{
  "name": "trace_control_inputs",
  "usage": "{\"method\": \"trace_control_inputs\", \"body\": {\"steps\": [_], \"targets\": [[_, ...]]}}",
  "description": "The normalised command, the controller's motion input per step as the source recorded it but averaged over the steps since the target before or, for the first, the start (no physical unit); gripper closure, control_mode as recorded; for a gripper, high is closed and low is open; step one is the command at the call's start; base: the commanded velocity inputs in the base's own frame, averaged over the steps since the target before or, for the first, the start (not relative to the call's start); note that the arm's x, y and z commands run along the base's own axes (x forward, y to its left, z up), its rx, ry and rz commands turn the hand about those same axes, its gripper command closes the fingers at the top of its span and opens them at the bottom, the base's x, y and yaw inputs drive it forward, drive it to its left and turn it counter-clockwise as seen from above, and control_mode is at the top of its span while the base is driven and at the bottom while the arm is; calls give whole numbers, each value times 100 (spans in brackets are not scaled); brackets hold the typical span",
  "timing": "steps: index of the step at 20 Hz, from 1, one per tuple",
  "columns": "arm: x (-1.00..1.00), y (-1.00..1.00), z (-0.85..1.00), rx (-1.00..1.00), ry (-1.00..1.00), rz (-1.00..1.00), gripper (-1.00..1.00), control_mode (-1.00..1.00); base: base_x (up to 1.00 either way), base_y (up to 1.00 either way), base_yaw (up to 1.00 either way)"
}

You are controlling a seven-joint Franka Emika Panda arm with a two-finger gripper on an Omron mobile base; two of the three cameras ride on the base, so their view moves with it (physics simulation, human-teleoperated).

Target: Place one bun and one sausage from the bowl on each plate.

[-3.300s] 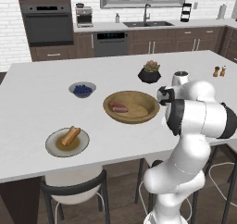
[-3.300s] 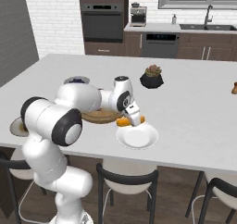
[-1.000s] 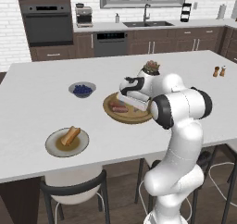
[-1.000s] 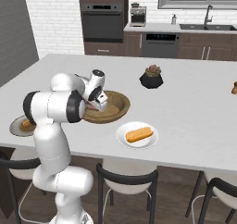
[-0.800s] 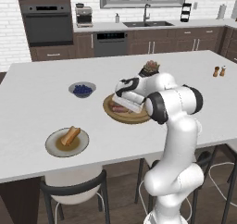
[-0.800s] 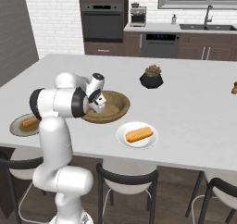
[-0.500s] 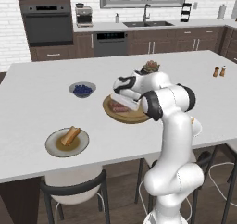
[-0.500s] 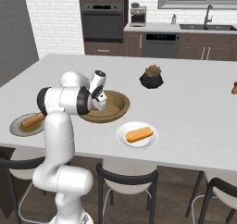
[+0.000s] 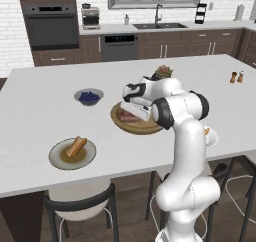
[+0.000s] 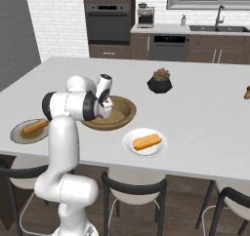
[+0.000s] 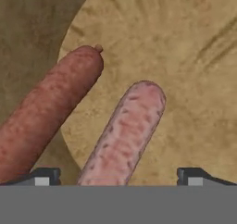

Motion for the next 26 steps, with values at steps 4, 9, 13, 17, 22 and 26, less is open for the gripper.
{"method": "trace_control_inputs", "body": {"steps": [4, 9, 13, 17, 22, 26], "targets": [[12, 21, -7, -2, 2, -9, -100, -100, 0, 0, 0], [18, 25, -9, -6, 3, -9, -100, -100, 0, 0, 0], [1, 5, -26, -6, 5, -9, 100, -100, 0, 0, 0], [-22, 0, -1, 0, 0, 0, 100, -100, 0, 0, 0], [-87, -16, -8, -2, 0, 0, 100, -100, 0, 0, 0], [-100, -36, -9, -7, -12, 0, 100, -100, 0, 0, 0]]}}
